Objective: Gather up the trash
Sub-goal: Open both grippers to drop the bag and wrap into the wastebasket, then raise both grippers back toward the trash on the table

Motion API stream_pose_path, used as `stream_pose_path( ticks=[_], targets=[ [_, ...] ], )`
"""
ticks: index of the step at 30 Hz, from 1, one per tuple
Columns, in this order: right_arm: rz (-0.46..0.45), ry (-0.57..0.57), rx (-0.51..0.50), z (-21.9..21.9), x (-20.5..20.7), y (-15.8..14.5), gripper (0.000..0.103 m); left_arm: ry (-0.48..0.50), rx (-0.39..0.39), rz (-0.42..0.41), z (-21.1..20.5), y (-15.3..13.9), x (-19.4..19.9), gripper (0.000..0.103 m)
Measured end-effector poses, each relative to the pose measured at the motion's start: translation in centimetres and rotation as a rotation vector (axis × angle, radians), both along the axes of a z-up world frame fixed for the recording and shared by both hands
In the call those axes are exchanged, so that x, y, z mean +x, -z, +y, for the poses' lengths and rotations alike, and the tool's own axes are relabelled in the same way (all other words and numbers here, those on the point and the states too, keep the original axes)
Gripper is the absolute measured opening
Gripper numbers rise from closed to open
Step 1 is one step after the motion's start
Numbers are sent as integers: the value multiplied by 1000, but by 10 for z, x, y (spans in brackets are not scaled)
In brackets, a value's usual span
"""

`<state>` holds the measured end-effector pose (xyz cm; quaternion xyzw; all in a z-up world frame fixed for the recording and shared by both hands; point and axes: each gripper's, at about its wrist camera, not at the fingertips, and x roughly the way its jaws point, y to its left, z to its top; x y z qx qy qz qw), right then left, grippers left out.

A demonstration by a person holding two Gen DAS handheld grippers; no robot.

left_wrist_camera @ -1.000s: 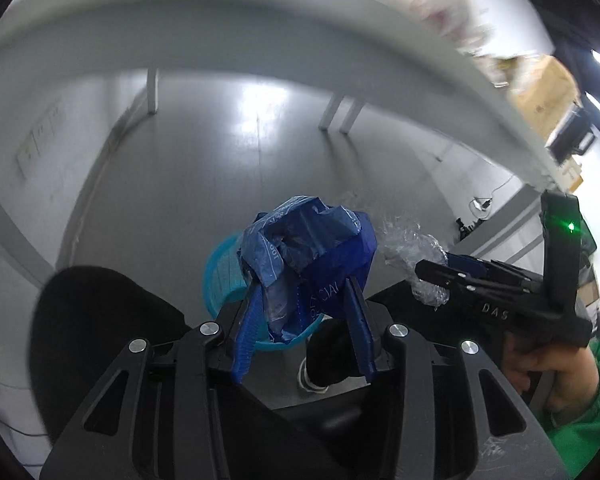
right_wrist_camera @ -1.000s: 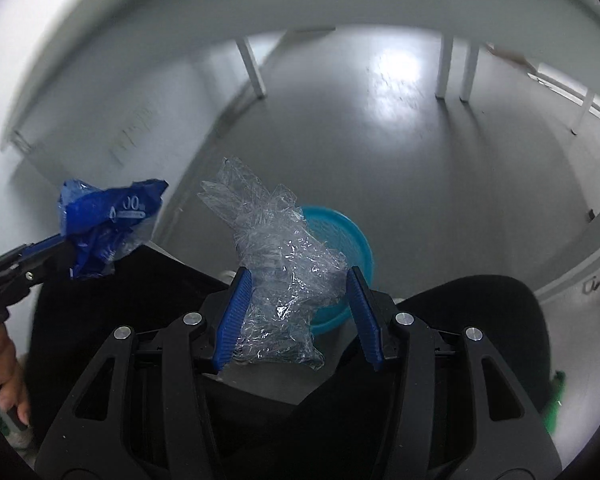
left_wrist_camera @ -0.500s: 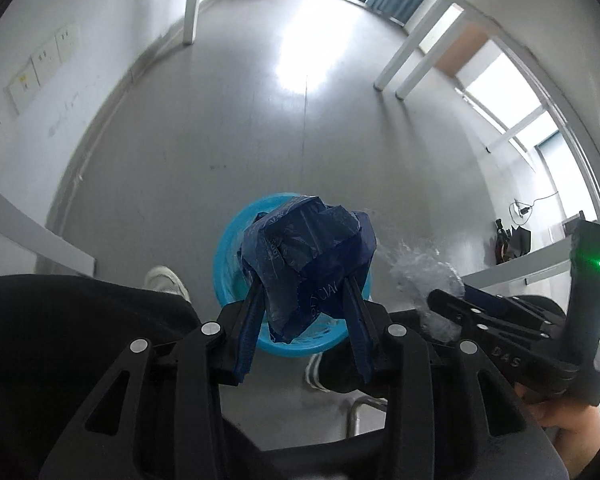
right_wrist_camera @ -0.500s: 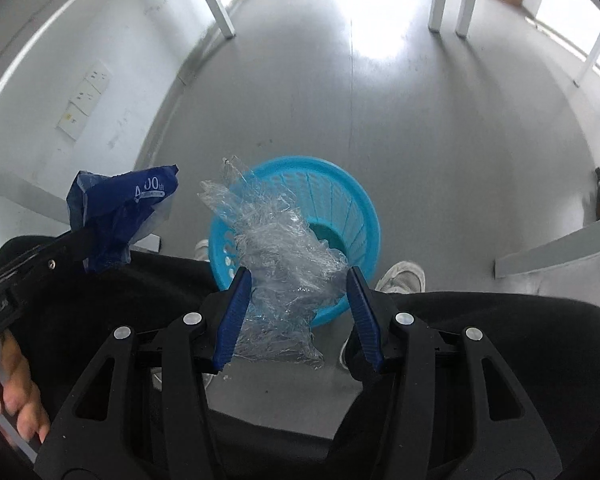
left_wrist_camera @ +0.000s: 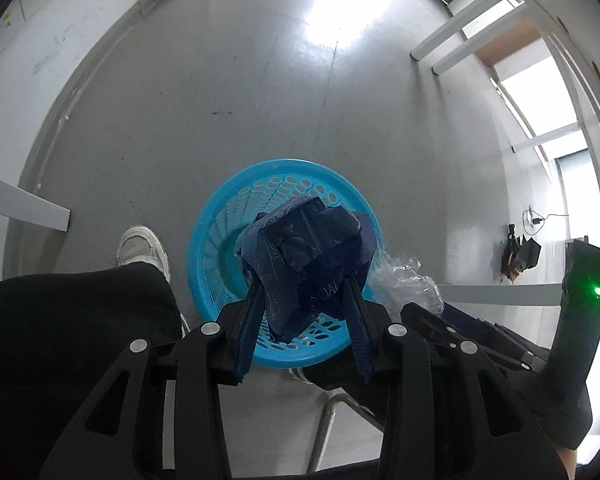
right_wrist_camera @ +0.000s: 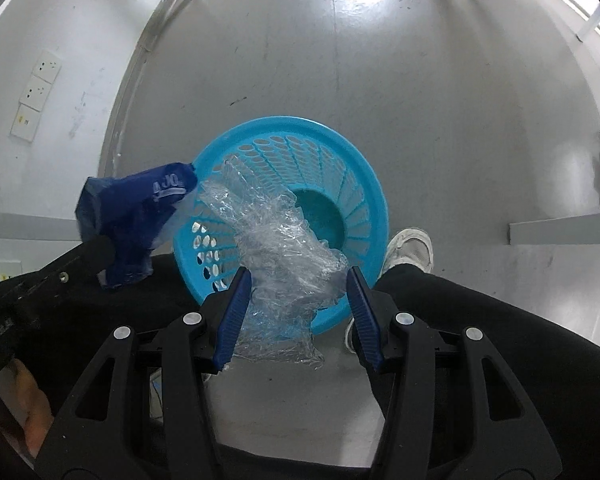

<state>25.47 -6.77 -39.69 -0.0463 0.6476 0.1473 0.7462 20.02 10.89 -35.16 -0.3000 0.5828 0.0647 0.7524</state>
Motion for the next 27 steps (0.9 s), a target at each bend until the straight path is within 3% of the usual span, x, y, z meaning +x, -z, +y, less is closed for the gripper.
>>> stream_pose_path(
  ticks=[3, 5, 7, 12, 18, 22, 27],
  targets=[
    [16, 21, 1, -8, 3, 5, 53, -9, -7, 0, 2, 1, 3, 44],
    [20, 33, 10, -11, 5, 7, 55, -23, -35, -39, 3, -5, 4, 62],
    [22, 26, 20, -11, 6, 8, 64, -30, -44, -71, 4, -7, 6, 69],
    [-7, -21, 26, -3, -1, 1, 69, -36, -31, -49, 7, -2, 4, 70],
    [-40, -28, 54, -6, -22, -24, 77, -47, 2, -60, 9, -17, -9, 70],
    [-18, -13, 100, -15, -43, -35, 77, -11, 116, -41, -1, -30, -21, 70],
    [-102, -55, 99, -18, -71, -63, 79, 41, 209, -122, -18, -60, -40, 70]
  ],
)
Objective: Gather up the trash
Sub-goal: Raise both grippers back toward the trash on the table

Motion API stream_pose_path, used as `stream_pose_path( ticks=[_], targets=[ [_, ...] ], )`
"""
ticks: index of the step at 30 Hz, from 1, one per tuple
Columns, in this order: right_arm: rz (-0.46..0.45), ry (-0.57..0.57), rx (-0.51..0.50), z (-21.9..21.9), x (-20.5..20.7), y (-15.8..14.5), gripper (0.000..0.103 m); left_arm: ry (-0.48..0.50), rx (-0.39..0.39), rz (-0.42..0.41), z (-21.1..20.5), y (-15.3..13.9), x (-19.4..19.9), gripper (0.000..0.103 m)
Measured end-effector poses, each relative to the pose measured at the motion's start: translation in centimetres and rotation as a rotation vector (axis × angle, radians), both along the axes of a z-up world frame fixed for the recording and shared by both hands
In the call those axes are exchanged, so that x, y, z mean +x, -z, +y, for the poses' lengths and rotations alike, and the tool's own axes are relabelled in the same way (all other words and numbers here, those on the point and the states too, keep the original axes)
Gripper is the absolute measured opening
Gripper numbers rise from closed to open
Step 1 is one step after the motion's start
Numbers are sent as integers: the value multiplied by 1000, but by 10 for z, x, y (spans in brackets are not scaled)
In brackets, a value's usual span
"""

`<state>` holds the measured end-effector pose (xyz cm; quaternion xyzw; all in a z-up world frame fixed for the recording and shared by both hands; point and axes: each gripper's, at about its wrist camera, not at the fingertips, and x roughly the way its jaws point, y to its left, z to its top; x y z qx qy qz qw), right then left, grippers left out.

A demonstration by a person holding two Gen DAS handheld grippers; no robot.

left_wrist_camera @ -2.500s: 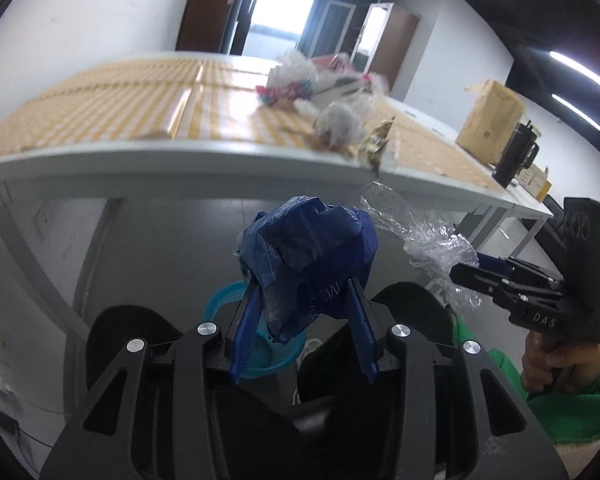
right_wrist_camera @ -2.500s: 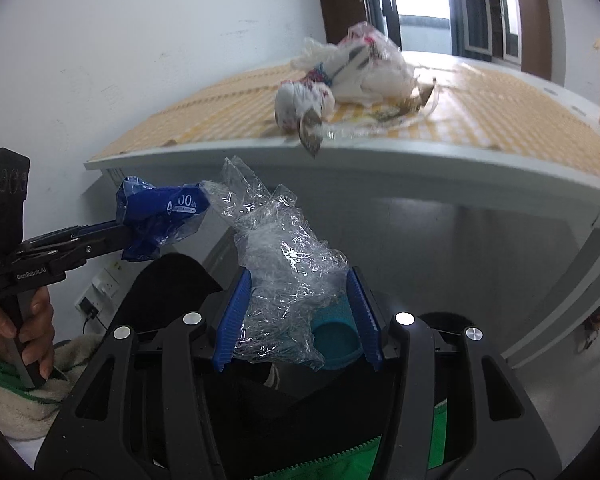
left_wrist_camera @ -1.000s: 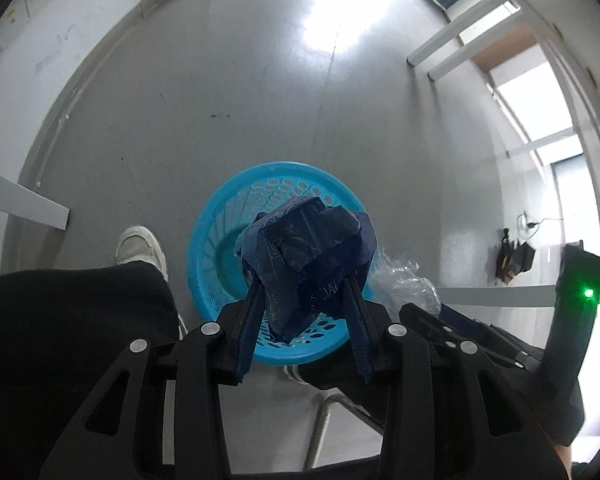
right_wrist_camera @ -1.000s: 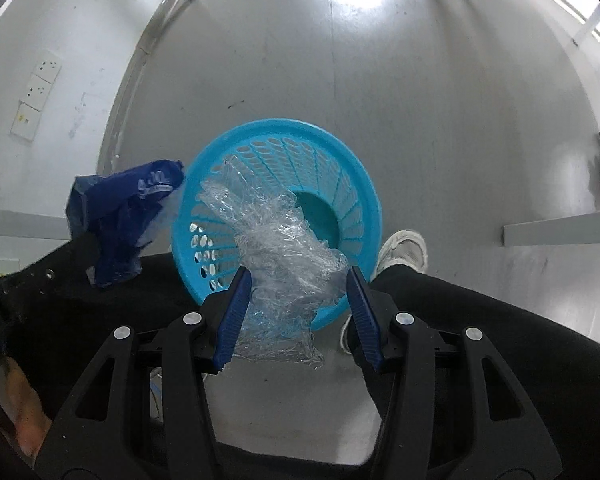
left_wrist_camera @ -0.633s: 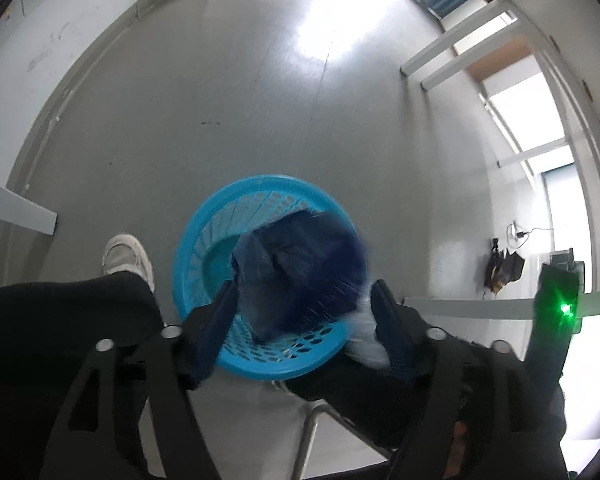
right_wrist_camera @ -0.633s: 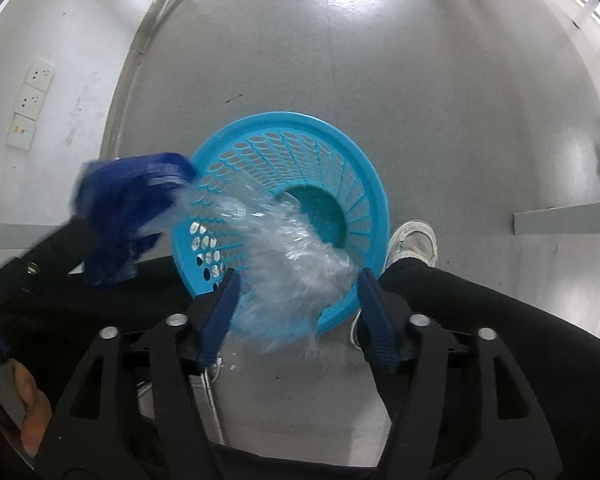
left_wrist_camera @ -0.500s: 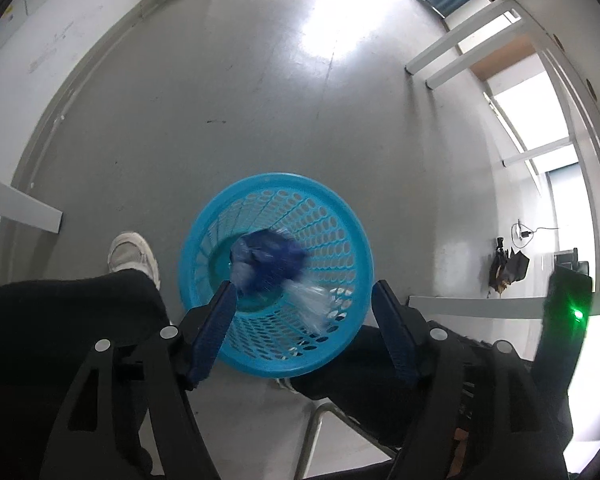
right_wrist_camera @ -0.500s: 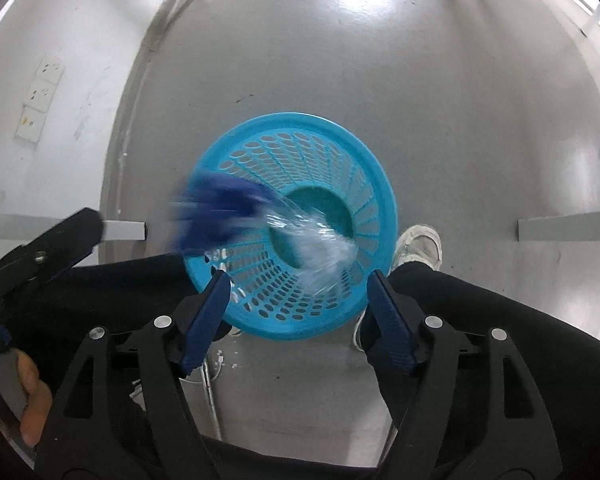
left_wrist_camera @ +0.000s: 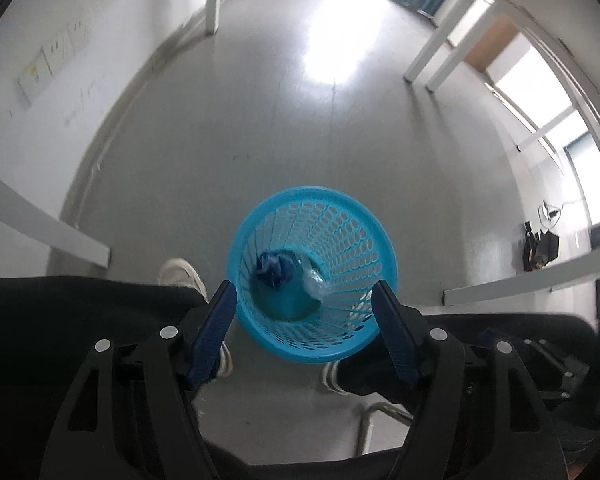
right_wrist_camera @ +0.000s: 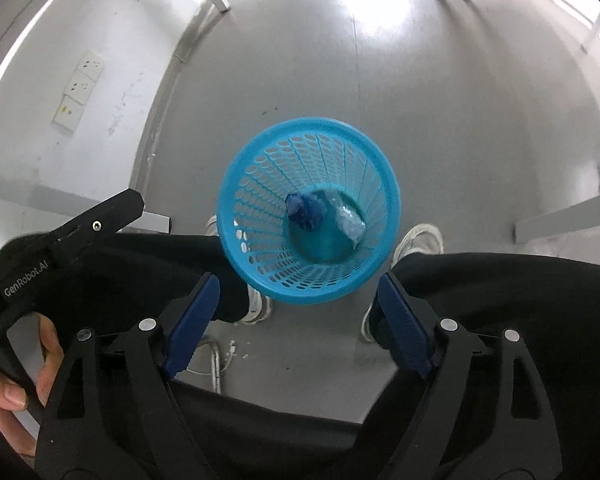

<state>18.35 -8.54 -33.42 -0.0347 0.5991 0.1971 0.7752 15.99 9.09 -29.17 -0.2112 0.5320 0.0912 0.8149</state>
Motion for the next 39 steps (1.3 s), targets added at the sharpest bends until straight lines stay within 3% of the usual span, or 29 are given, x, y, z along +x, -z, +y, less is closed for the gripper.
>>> stream_pose_path(
  ticks=[5, 8, 10, 18, 29, 33, 39],
  targets=[
    [-39, -60, 29, -8, -25, -25, 80, 37, 68, -85, -9, -34, -27, 70],
    [-115, -73, 37, -15, -40, -45, 82, 55, 108, -62, -16, -46, -40, 69],
    [-171, -72, 48, -21, -50, -58, 88, 49, 90, -94, -15, -57, -50, 69],
    [-372, -83, 61, -41, -88, -117, 88, 56, 118, -241, -23, -111, -90, 72],
    [-587, -116, 145, -68, -142, -196, 94, 71, 233, -421, -29, -186, -138, 97],
    [-657, -125, 152, -66, -149, -214, 94, 115, 201, -441, -36, -203, -146, 97],
    [-729, -152, 187, -59, -159, -245, 94, 141, 225, -491, -40, -228, -154, 97]
  ],
)
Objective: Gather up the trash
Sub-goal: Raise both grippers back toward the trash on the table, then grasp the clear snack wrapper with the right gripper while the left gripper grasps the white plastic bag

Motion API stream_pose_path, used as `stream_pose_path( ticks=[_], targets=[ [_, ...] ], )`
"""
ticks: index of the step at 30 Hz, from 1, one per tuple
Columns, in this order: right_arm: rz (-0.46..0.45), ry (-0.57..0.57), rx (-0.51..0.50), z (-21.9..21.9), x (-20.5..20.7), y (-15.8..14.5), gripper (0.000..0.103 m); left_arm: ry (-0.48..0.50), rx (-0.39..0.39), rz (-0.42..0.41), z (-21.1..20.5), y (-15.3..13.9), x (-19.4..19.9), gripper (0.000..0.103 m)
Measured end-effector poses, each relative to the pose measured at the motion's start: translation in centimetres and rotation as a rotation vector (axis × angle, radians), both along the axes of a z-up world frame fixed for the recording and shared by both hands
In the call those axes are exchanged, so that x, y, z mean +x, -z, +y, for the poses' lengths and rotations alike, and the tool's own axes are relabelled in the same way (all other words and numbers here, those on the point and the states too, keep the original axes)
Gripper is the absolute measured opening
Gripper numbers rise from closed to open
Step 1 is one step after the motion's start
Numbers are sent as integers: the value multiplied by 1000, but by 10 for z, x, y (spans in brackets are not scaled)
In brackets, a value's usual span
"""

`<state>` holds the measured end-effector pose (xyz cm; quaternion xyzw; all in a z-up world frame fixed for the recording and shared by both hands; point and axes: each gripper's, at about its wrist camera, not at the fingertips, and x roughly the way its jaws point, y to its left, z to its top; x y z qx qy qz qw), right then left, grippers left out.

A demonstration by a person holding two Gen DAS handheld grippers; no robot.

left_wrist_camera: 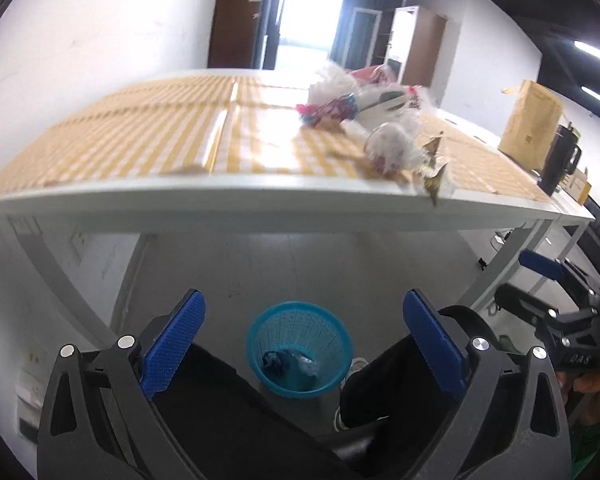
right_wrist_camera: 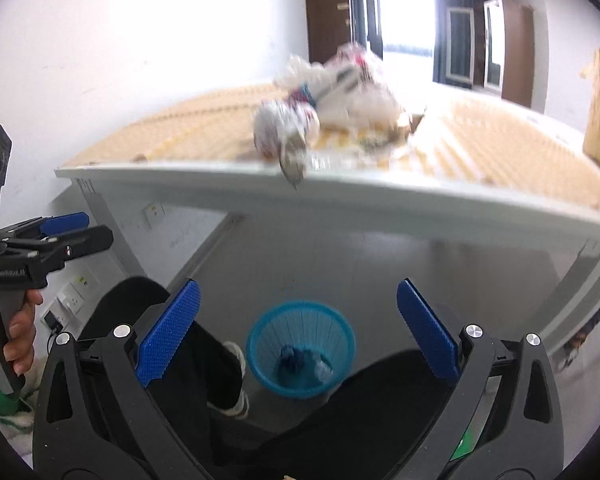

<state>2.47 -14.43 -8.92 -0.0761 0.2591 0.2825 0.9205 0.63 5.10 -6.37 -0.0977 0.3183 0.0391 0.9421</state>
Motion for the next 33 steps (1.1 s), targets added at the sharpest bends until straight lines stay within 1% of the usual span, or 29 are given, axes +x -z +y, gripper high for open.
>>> stream_pose_path(
  ticks=[2, 4, 7, 11, 13, 16, 18, 21, 23, 25, 26, 29, 30, 31, 32, 33],
  targets=[
    [4, -28, 22, 1, 1, -12, 94, 17, -9, -16, 2, -7, -1, 97],
    [-12, -45, 14, 8, 5, -20, 94, 18, -12, -23, 7, -15, 5, 97],
    [-30, -58, 8, 16, 8, -25, 94, 12, -23, -27, 16, -22, 12, 97],
    [-34, -61, 11, 28, 26, -32, 93, 9, -30, -40, 23, -31, 20, 97],
    [-30, -58, 16, 30, 35, -34, 89, 16, -32, -46, 24, -36, 26, 97],
    [-27, -61, 25, 34, 47, -37, 87, 16, -25, -54, 27, -41, 32, 97],
    [-24, -66, 23, 38, 57, -37, 86, 17, -37, -59, 30, -44, 36, 97],
    [-6, -68, 12, 45, 74, -34, 81, 16, -47, -56, 35, -47, 47, 97],
    [8, -72, 13, 49, 83, -33, 79, 18, -53, -55, 35, -48, 53, 97],
    [16, -83, 7, 54, 91, -31, 72, 26, -59, -56, 34, -49, 62, 97],
    [20, -86, 3, 56, 93, -30, 71, 31, -60, -56, 33, -50, 66, 97],
    [36, -90, -13, 61, 101, -25, 60, 44, -61, -44, 28, -49, 82, 97],
    [30, -83, -14, 61, 101, -24, 54, 49, -62, -38, 26, -48, 87, 97],
    [25, -80, -16, 61, 102, -23, 50, 54, -63, -33, 24, -47, 91, 97],
    [27, -87, -20, 61, 102, -22, 50, 57, -63, -30, 23, -47, 94, 97],
    [32, -90, -26, 61, 103, -20, 46, 64, -67, -28, 21, -47, 99, 97]
  ],
)
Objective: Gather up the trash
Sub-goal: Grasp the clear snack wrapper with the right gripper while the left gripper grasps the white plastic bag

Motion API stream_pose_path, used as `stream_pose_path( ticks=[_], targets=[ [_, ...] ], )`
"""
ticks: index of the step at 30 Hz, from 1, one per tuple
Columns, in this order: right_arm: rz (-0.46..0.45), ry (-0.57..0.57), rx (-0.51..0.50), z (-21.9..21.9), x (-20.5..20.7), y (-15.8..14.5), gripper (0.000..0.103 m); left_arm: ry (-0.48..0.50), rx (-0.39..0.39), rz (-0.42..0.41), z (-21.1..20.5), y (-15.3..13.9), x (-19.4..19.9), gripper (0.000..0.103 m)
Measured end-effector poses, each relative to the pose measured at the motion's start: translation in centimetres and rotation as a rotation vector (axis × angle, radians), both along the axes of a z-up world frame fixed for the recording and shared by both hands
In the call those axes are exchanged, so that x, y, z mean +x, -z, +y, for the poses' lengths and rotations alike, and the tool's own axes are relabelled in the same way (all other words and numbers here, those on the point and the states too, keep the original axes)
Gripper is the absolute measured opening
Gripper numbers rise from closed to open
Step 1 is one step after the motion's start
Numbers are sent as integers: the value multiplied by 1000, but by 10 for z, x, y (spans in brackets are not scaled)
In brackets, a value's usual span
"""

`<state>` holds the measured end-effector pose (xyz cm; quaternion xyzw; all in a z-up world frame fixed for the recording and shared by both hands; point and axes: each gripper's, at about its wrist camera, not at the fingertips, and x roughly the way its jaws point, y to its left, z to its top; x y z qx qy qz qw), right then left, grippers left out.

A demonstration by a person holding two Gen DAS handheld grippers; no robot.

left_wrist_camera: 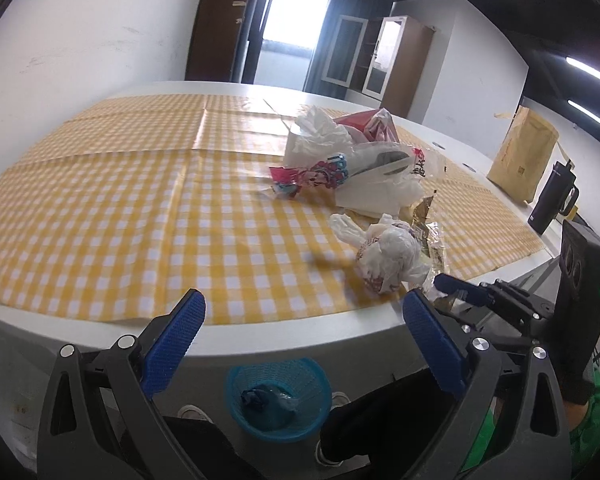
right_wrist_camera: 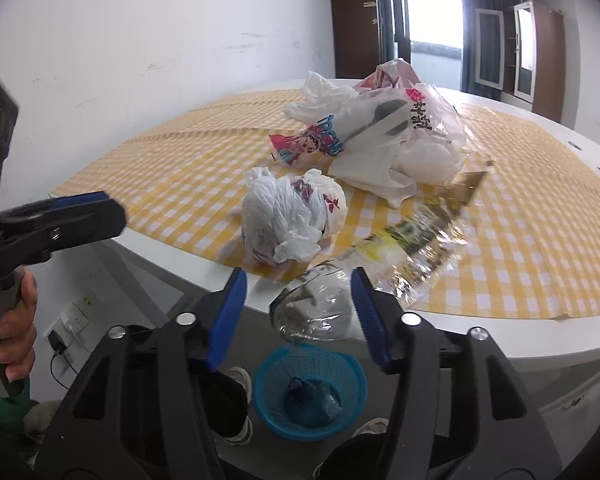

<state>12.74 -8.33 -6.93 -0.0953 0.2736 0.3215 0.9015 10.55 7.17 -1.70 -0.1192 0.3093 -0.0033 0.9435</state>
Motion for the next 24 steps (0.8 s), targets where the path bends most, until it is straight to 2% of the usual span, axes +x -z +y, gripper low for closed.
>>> stream_pose_path(
  ticks=[2, 5, 7, 9, 10, 22, 24],
  targets=[
    [6, -4, -6, -1, 2, 2, 37, 9, -5, 1, -3, 0, 7, 97],
    [16, -18, 12, -8, 3, 1, 32, 21, -5, 4, -9, -1, 17, 97],
    [25, -22, 24, -13, 2, 1, 24, 33, -3, 11, -16, -1, 26, 97],
    [32, -33, 36, -18, 1, 1, 22, 43, 0, 19, -21, 0, 33, 97],
    [35, -37, 39, -21, 0, 1, 14, 47, 1, 23, -24, 0, 36, 97],
    [33, -17, 77, -58, -15, -8, 10, 94, -6, 90, -56, 13, 79, 96],
    [28, -8, 72, -63, -18, -9, 10, 83, -1, 81, -59, 15, 83, 93]
  ],
)
